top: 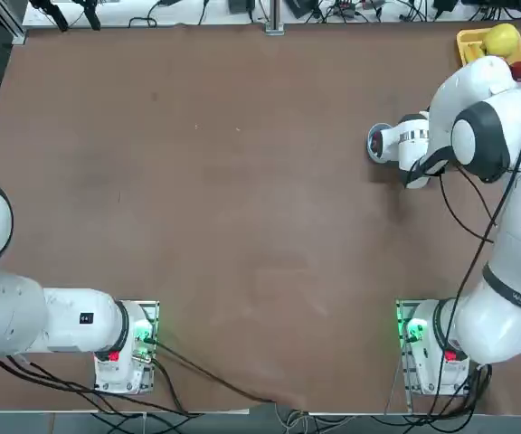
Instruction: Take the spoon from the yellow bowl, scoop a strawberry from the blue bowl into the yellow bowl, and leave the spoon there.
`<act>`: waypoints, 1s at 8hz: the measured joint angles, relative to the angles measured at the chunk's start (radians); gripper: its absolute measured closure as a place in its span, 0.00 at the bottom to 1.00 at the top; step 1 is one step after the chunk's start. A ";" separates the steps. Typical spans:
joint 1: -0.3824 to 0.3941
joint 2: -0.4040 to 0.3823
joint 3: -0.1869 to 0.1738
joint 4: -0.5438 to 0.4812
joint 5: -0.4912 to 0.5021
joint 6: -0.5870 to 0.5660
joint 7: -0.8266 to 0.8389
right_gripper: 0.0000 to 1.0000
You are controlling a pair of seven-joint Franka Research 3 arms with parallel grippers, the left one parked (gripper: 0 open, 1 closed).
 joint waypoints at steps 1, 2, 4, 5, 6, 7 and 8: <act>0.000 0.000 0.000 0.000 0.004 0.000 0.000 0.41; 0.001 0.001 0.000 0.000 0.006 -0.001 -0.007 0.48; 0.003 0.001 0.000 0.000 0.016 -0.002 -0.019 0.54; 0.006 0.001 0.000 0.000 0.016 -0.002 -0.019 0.54; 0.008 0.001 0.000 0.001 0.017 -0.002 -0.019 0.54; 0.008 0.001 0.000 0.002 0.017 -0.002 -0.020 0.54; 0.008 0.001 0.000 0.004 0.017 -0.002 -0.020 0.54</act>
